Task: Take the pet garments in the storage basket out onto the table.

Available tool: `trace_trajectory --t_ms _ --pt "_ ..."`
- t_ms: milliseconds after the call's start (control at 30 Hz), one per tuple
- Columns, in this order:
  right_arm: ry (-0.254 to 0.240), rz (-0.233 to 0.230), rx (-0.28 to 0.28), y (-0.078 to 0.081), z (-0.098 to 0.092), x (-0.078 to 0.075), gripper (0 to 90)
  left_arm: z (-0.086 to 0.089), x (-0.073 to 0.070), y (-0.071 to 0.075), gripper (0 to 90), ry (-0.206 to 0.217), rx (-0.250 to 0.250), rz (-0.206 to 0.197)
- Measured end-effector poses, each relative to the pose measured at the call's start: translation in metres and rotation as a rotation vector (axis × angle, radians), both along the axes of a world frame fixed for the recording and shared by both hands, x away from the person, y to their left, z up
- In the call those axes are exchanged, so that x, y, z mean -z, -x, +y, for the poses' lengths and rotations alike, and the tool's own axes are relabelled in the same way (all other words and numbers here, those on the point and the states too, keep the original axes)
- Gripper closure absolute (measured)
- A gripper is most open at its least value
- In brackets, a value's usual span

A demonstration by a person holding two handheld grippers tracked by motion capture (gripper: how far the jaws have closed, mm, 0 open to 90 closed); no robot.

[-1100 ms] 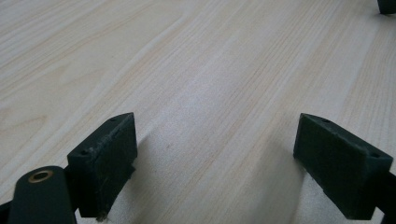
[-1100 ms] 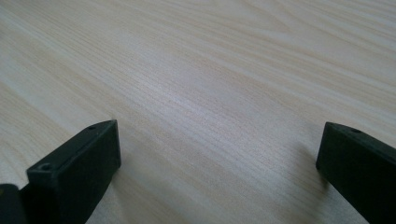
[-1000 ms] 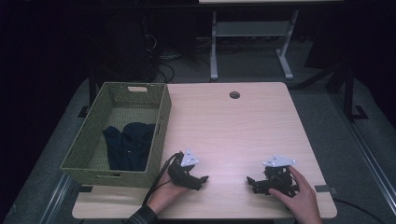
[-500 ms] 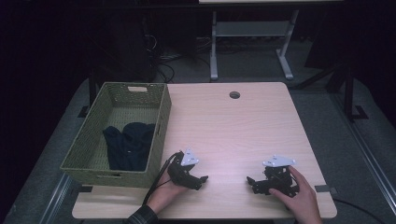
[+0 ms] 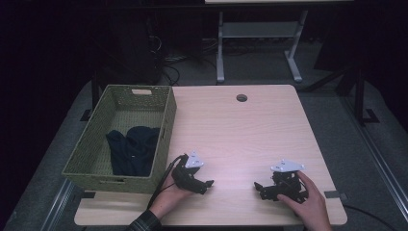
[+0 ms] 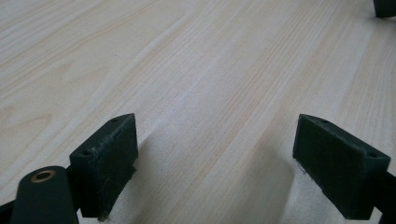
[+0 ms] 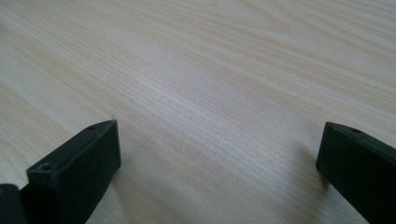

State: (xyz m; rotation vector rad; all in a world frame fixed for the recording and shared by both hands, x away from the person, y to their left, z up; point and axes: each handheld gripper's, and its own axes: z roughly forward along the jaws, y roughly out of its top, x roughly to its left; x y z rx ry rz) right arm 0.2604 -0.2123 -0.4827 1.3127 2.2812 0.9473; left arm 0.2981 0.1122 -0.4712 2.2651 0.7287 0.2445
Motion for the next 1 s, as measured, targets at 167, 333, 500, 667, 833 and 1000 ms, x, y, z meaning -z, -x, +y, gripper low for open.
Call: trace_trajectory --t_ms 167,333,500,667,833,1000 --pt "0.000 0.000 -0.001 0.000 0.000 0.000 0.0 -0.002 -0.004 -0.001 13.5 0.004 0.005 0.008" --pt "-0.002 -0.002 -0.001 0.000 0.000 0.000 0.0 -0.001 -0.008 -0.002 13.5 0.032 0.001 0.014" --pt "-0.002 -0.001 -0.001 0.000 0.000 0.000 0.0 -0.002 -0.011 -0.002 13.5 0.035 0.008 0.001" --pt "-0.002 -0.002 -0.001 0.000 0.000 0.000 0.0 -0.001 -0.015 -0.003 13.5 0.056 0.003 0.000" --pt "-0.001 -0.001 -0.001 0.000 0.000 0.000 0.0 0.000 -0.021 -0.005 13.7 0.056 0.000 -0.009" --pt "-0.002 -0.001 -0.001 0.000 0.000 0.000 0.0 0.001 -0.024 -0.007 13.8 0.067 -0.002 -0.006"
